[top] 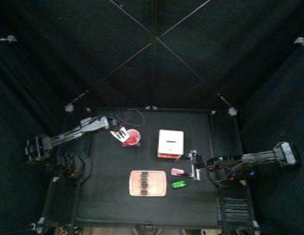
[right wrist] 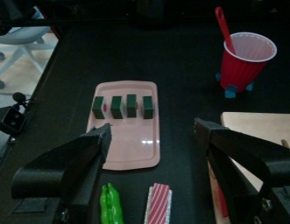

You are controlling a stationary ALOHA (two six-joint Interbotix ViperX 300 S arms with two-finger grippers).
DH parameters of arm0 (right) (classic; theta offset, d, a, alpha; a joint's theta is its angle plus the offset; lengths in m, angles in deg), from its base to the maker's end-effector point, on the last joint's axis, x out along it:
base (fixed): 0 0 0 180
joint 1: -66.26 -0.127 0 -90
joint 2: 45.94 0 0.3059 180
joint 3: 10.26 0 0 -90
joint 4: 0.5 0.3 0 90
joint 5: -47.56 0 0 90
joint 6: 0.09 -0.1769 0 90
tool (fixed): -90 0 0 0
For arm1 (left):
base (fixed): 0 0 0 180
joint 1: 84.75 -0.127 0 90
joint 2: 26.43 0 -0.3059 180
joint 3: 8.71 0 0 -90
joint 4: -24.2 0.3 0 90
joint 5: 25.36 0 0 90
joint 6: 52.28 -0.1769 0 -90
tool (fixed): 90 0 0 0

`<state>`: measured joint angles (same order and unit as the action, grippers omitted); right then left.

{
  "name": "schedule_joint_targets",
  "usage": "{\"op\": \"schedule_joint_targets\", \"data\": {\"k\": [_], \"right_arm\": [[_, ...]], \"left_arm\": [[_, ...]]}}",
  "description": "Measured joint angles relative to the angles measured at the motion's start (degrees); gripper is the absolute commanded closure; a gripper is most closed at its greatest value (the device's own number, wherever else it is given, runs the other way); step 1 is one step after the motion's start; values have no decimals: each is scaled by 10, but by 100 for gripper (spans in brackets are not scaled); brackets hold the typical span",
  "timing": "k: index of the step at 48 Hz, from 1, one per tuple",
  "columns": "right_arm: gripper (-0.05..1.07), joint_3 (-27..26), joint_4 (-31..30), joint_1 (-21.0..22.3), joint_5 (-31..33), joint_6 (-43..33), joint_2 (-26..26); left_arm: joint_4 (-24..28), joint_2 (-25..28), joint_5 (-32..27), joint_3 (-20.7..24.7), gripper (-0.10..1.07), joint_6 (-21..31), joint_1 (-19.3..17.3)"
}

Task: Grab drawer handle

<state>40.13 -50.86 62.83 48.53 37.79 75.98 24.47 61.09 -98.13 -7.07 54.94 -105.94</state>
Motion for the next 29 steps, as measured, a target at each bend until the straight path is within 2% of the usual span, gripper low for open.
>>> {"op": "schedule_joint_targets", "data": {"k": [10,17,29], "right_arm": [[-1,4,-2,1,1,4,-1],[-1,5,-4,2,1,4,-7],[-1,11,-3,2,18,1,-16]], "left_arm": [[-7,-16,78,0,35,-1,75],[-7,-17,145,-12,35,-1,114],[-6,-17,279,-71,35,0,145]]}}
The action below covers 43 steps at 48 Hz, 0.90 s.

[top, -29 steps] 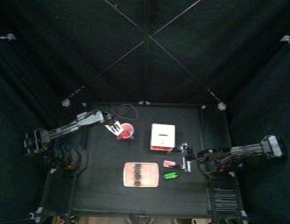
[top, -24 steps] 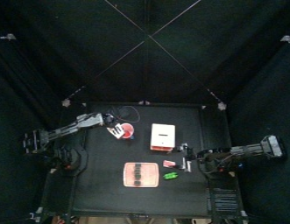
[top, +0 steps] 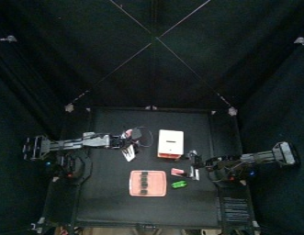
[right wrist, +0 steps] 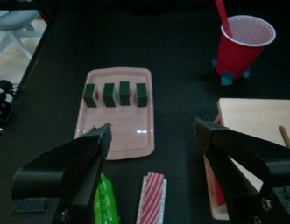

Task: Grab drawer handle

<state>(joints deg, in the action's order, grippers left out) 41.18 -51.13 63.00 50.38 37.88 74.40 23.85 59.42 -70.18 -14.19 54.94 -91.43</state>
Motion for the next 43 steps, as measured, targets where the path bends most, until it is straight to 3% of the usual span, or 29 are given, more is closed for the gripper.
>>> {"op": "schedule_joint_targets", "data": {"k": [10,26,37,43], "right_arm": [[-1,2,67,-1,32,-4,-5],[-1,-50,352,2,80,-4,-12],[-1,-48,505,30,35,-4,-69],[-1,-32,567,53,-13,-5,-98]], "left_arm": [[0,-10,114,-54,35,-2,1],[9,-32,280,-158,35,-3,-2],[28,-23,450,-230,35,-2,-11],[37,-2,530,-242,35,-2,-20]]}}
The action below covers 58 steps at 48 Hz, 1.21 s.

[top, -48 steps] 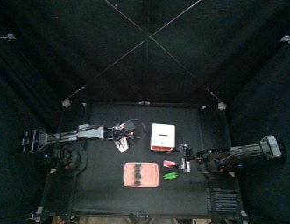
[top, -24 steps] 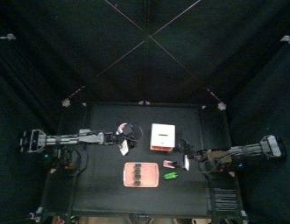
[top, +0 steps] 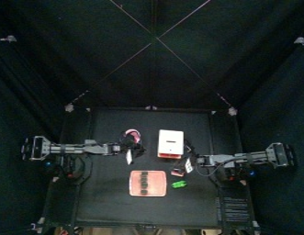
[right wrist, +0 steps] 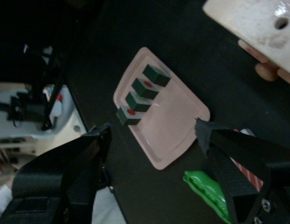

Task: Grab drawer handle

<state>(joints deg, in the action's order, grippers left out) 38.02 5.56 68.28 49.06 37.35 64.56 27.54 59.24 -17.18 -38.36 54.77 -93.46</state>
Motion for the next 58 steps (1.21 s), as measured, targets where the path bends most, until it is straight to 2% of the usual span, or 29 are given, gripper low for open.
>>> {"op": "schedule_joint_targets", "data": {"k": [5,14,18,25,26,27,31,40,44,50,54,58], "right_arm": [[-1,11,38,12,-25,1,-17],[-1,13,53,30,-25,2,-22],[-1,4,49,37,2,1,-21],[-1,-35,24,41,105,0,-21],[-1,-35,24,41,105,0,-21],[-1,-50,13,42,139,0,-21],[-1,-80,-11,42,201,-1,-23],[-1,-131,-62,42,262,-38,-25],[-1,-153,-106,42,306,-75,-24],[-1,-185,-189,32,417,-138,-11],[-1,-186,-242,11,436,-194,-3],[-1,-178,-294,-26,429,-258,0]], "left_arm": [[8,22,36,0,35,0,-9],[9,64,42,18,35,0,-21],[10,78,42,28,35,0,-23],[10,86,40,32,35,0,-27],[10,87,40,32,35,0,-29],[10,87,40,33,35,0,-30],[10,87,40,32,35,0,-36],[9,87,39,32,35,0,-43],[10,87,39,32,35,0,-44],[10,88,36,32,35,0,-47],[10,88,36,33,35,0,-47],[10,89,36,33,35,0,-47]]}}
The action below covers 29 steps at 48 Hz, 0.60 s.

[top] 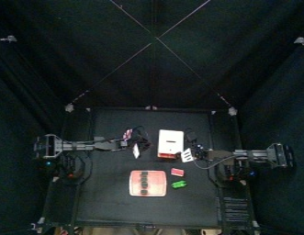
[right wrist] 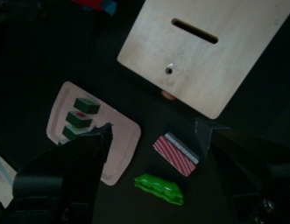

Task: Grab drawer handle

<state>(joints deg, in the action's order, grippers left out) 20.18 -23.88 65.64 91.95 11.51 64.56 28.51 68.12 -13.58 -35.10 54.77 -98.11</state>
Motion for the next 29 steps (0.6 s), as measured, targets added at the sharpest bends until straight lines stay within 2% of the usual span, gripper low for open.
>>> {"op": "schedule_joint_targets", "data": {"k": [4,12,21,29], "right_arm": [[-1,17,-53,-33,0,-69,-1],[-1,61,-193,-92,1,-265,-11],[-1,105,-336,-152,6,-460,-36],[-1,120,-388,-177,8,-551,-68]], "left_arm": [[-1,6,0,4,35,0,0],[-1,19,4,18,35,1,-1],[-4,57,8,46,36,1,-4],[-9,86,8,76,42,1,-6]]}}
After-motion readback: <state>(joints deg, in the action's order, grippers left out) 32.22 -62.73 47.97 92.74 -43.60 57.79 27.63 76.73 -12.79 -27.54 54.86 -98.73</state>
